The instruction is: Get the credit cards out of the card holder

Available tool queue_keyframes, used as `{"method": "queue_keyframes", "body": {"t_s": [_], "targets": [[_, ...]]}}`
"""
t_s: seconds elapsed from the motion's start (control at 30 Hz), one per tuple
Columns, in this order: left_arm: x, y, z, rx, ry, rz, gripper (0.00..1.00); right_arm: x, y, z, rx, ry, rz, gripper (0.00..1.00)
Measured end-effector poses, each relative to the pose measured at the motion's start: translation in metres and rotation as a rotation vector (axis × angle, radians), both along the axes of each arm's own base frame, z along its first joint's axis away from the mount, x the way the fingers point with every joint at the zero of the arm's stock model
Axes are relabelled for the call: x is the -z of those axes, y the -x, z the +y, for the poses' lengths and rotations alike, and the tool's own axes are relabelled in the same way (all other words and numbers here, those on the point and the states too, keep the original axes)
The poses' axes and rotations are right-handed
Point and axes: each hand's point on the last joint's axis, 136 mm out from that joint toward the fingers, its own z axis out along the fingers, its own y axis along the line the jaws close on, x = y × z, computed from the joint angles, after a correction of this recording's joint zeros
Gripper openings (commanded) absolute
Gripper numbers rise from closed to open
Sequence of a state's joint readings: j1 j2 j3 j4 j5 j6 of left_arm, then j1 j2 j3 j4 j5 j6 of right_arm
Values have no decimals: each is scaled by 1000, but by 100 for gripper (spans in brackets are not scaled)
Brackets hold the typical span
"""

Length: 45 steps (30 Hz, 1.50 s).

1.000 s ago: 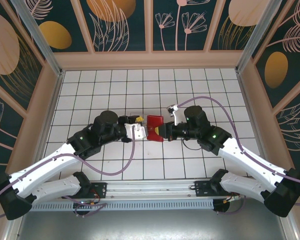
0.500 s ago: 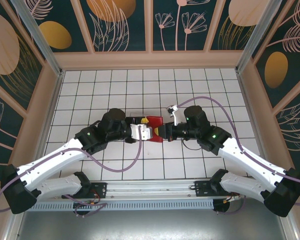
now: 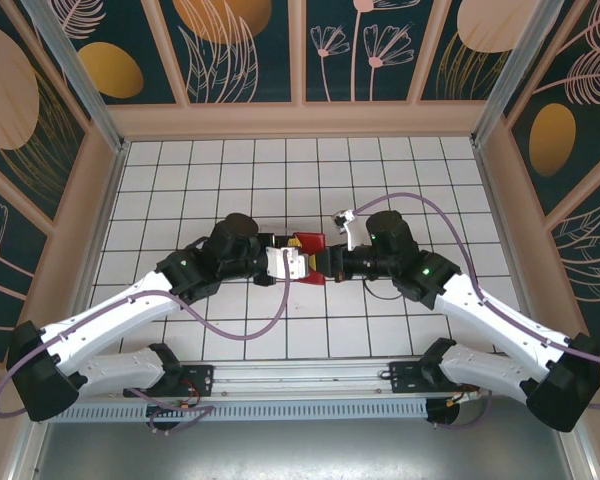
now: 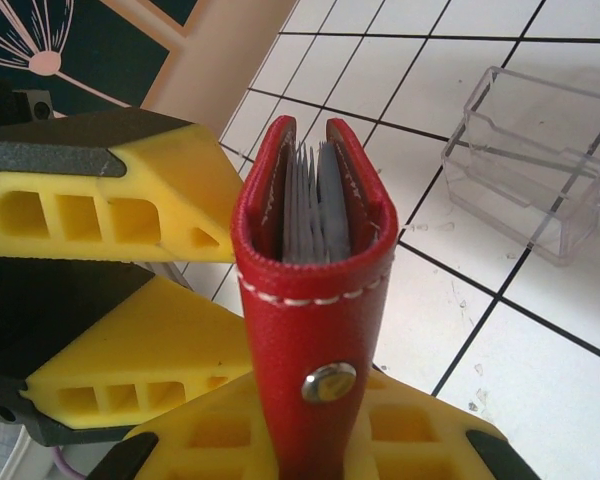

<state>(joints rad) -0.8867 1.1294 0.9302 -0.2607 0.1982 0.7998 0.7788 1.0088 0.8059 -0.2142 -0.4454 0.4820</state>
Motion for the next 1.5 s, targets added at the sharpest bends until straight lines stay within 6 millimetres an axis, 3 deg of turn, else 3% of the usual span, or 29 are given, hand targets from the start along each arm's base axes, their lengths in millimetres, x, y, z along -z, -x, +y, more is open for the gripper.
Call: {"method": "queue_keyframes", "body": {"t_s": [0.6, 1.5], "targets": [[4, 2, -5, 4, -23, 4, 42, 2, -1, 0, 16, -1, 23, 0], [15, -5, -3, -75, -72, 11, 10, 11, -7, 1, 87, 24, 61, 0]]}}
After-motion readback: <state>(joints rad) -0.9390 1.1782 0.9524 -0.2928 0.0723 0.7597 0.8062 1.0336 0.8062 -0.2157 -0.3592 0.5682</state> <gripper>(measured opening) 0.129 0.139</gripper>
